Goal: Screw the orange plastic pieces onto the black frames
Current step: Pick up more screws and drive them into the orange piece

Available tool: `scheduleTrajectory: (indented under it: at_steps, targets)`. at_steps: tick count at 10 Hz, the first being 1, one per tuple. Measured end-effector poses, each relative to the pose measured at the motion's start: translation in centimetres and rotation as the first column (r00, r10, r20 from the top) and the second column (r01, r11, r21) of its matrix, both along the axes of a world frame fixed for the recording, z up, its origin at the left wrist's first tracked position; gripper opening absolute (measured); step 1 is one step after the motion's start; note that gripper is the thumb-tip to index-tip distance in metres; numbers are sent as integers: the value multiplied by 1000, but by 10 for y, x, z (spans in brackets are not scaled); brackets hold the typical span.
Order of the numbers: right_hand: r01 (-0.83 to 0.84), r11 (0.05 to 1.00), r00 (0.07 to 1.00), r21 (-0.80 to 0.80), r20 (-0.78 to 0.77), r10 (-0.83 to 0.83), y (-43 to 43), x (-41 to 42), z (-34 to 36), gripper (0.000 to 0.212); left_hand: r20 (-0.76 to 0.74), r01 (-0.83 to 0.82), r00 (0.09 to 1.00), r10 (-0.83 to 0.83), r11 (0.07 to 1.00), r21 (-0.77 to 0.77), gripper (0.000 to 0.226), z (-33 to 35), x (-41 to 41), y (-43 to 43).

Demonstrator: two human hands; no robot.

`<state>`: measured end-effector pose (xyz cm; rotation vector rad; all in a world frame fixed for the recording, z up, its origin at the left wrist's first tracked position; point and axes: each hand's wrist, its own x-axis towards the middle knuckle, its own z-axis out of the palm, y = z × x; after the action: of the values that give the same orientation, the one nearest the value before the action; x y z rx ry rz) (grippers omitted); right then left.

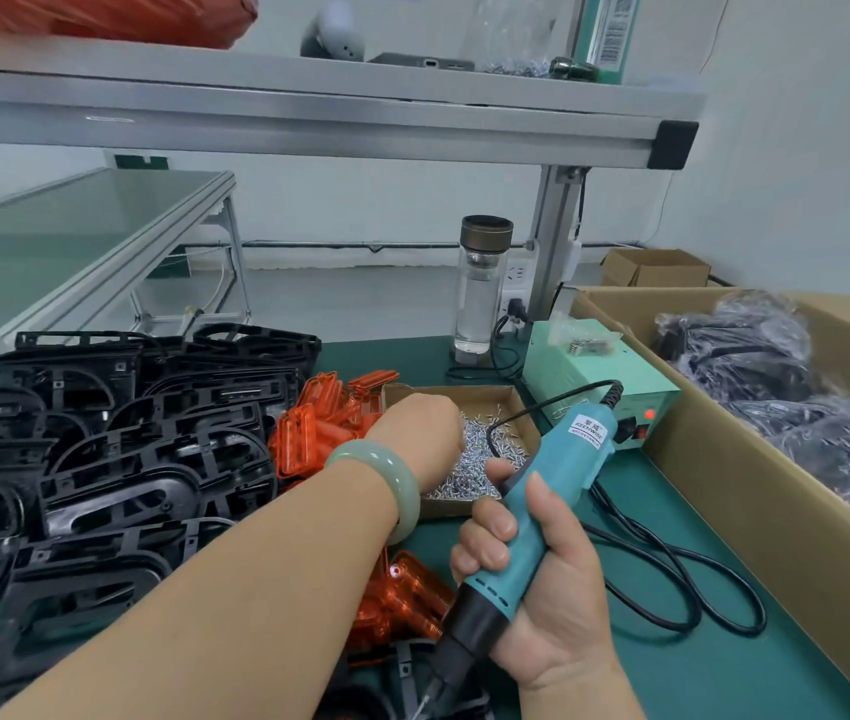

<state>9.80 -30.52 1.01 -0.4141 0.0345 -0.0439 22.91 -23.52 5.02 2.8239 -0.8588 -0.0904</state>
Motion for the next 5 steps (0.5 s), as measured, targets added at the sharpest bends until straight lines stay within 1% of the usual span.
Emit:
scheduleTrajectory:
  at_steps: [1,2,3,5]
  targets:
    - [-5,1000,1000,4,-2,5,0,0,-1,57,-69,-65,996,54,984,-167,15,5,-3,2]
    - [-8,1000,1000,4,-3,8,0,0,-2,58,-96,-112,991,88,953,-282,13,7,-6,4]
    - [-6,1000,1000,-1,-1,6,0,1,-2,57,-171,-169,979,114,921,-352,17,7,-8,6]
    - [-8,1000,1000,10,4,8,-1,1,-4,57,-310,-281,937,160,872,-401,31,7,-7,4]
